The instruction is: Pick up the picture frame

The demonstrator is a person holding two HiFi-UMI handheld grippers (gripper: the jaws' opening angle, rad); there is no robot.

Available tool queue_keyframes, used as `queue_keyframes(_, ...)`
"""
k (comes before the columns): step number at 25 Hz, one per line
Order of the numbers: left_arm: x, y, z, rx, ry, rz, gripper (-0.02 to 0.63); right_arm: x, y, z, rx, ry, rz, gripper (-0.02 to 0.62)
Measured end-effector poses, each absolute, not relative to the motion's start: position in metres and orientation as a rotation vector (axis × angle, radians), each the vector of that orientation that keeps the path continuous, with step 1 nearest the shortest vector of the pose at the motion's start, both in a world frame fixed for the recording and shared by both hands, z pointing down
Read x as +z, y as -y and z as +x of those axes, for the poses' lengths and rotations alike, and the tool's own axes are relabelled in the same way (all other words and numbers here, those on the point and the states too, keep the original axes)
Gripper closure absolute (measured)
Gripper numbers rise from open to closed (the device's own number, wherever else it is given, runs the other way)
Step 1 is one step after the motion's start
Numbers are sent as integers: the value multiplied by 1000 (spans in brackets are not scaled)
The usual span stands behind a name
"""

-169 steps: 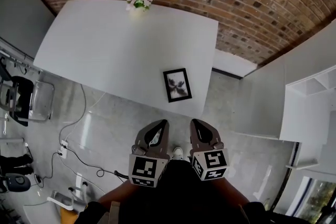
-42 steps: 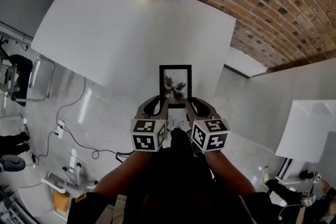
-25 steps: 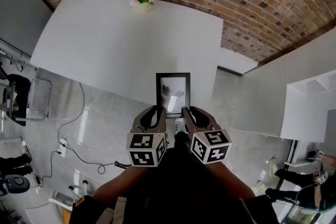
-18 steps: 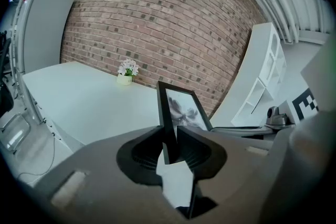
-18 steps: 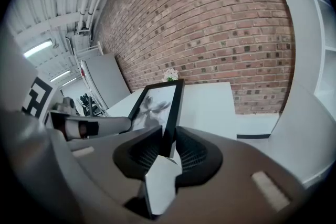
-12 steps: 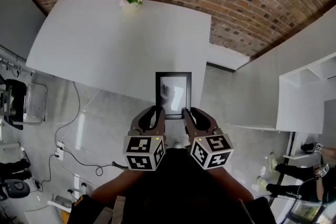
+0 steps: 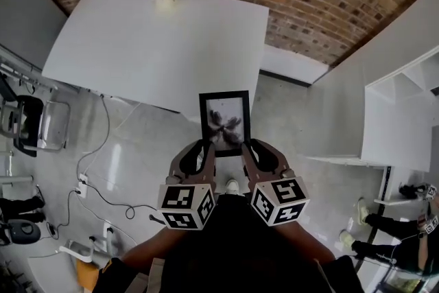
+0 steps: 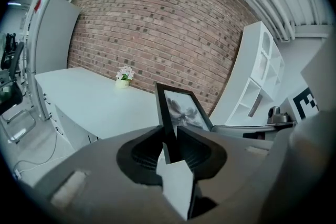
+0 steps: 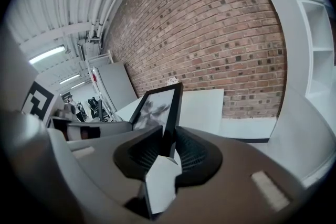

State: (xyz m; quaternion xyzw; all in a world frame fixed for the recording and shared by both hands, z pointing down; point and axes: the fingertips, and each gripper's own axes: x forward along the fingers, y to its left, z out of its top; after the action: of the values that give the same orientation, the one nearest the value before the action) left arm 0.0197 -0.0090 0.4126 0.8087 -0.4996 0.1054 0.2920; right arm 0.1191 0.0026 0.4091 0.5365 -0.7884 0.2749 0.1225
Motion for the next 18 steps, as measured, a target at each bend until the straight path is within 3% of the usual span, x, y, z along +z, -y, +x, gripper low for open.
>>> queue_keyframes(18, 363, -71, 7, 155, 1524, 2161, 531, 361, -72, 108, 670, 2499, 1458, 518)
